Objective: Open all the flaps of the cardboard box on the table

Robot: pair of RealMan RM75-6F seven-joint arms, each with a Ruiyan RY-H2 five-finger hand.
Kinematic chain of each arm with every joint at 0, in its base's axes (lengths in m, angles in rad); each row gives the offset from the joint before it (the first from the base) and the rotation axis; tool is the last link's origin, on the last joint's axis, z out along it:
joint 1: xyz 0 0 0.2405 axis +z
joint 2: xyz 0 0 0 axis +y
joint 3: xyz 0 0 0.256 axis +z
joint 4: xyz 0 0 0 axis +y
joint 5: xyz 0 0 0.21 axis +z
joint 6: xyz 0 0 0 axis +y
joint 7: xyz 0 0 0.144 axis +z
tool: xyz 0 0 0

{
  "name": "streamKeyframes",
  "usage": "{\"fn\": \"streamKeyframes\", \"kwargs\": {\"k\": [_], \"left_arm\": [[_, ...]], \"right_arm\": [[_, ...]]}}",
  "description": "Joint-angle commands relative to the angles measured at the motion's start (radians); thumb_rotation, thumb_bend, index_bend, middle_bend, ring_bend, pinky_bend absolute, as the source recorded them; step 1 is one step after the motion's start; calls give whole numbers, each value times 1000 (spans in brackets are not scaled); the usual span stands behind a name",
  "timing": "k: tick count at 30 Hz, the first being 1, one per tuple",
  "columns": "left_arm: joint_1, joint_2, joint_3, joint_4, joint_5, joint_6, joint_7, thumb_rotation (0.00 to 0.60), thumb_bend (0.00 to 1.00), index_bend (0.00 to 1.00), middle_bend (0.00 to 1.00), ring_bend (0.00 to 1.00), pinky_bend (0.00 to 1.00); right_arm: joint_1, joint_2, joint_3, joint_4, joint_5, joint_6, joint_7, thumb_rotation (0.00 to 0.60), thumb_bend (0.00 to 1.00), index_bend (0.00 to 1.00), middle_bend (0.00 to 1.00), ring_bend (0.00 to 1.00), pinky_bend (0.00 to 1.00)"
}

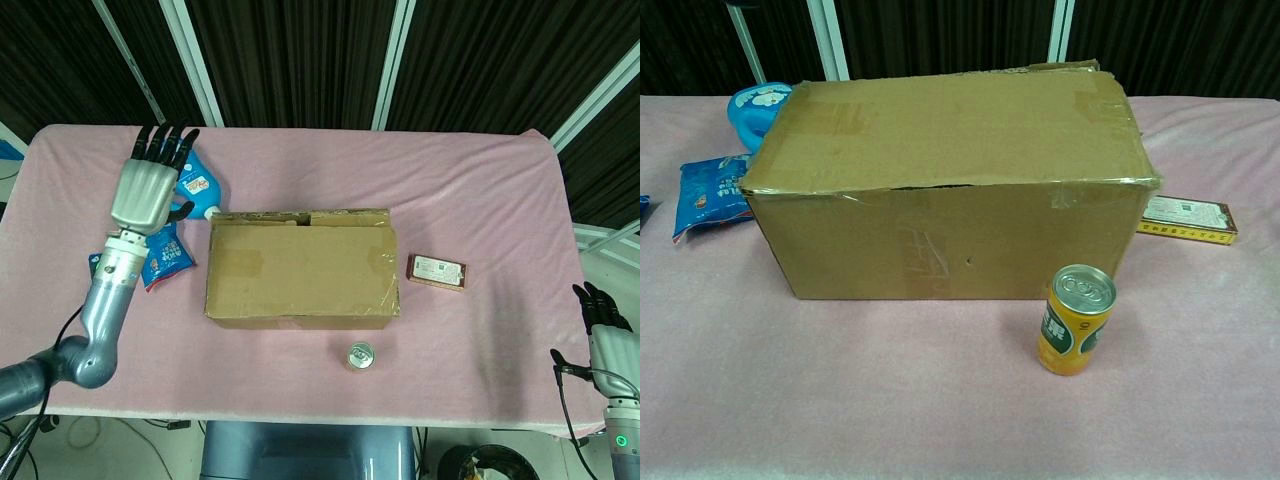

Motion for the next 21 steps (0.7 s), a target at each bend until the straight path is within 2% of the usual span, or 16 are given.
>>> {"fn": "streamKeyframes", "kwargs": {"k": [1,5,9,13,16,18,20,21], "left_arm": [[172,129,120,-159,124,139,-96,600,128,0,0,0,0],[298,181,229,-184,225,237,-165,600,128,0,0,0,0],[419,194,316,-167,266,326,-264,600,127,0,0,0,0],[500,176,359,-125,281,388,-353,600,128,0,0,0,0],[541,148,385,-50,311,420,-386,600,128,0,0,0,0],[551,134,389,-14,322,425,-404,600,128,0,0,0,0],[554,122,386,14,325,423,-422,600,129,0,0,0,0],[555,116,382,25,326,418,-443,600,130,0,0,0,0]], "right_arm": [[0,1,1,-4,3,1,-7,600,241,0,0,0,234],[1,5,4,-15,7,5,-21,600,226,0,0,0,233],[6,14,7,-33,-13,11,-18,600,226,0,0,0,234],[19,31,9,-53,-48,18,-40,600,248,0,0,0,234],[53,55,26,-102,-47,-17,-72,600,276,0,0,0,233],[82,74,45,-147,-25,-54,-82,600,373,0,0,0,233],[120,93,72,-195,2,-100,-95,600,613,0,0,0,233],[156,107,94,-229,22,-141,-106,600,698,1,0,0,233]]}}
